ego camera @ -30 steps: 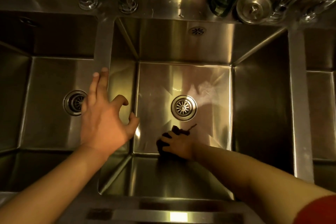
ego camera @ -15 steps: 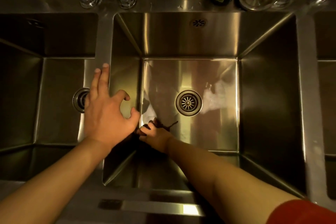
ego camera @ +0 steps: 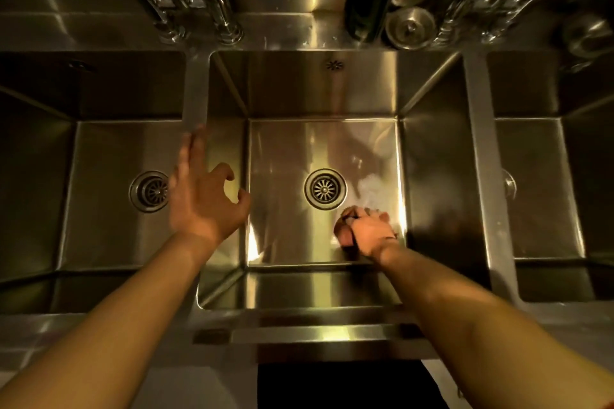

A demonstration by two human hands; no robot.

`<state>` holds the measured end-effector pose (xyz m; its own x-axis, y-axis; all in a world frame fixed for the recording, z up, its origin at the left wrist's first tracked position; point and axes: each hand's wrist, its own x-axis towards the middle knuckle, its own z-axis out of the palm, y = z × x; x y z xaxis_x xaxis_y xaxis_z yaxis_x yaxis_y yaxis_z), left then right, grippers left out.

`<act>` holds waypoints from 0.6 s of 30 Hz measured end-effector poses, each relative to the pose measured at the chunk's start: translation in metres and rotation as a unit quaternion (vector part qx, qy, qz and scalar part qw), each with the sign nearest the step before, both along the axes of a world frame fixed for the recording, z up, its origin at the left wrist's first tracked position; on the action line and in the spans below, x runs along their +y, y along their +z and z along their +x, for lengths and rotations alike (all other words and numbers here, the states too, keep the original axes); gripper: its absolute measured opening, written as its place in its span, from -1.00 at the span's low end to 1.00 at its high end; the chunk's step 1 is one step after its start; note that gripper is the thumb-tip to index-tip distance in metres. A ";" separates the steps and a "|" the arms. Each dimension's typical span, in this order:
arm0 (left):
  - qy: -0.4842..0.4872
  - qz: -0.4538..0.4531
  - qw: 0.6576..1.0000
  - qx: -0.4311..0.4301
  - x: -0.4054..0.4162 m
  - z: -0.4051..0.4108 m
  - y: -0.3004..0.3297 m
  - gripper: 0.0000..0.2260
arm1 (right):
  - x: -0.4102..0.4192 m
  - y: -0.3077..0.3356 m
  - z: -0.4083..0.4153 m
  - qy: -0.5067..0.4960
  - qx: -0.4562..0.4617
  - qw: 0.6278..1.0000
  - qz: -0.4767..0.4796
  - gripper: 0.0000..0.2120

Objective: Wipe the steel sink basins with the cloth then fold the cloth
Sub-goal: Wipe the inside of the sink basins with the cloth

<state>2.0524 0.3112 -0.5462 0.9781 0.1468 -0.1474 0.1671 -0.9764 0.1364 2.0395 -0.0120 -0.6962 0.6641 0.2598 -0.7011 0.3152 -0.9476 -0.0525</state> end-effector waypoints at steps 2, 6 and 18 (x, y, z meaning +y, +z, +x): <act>-0.018 -0.006 1.000 -0.010 0.004 -0.001 -0.003 -0.73 | -0.021 0.022 -0.004 -0.071 0.000 0.997 0.006 -0.44; -0.034 -0.018 0.999 -0.021 0.005 -0.003 -0.001 -0.67 | -0.047 0.058 -0.018 -0.200 -0.029 0.979 0.016 -0.44; -0.055 -0.095 0.993 -0.043 0.013 -0.007 0.000 -0.55 | -0.051 0.209 -0.080 -0.284 -0.220 0.903 0.237 -0.42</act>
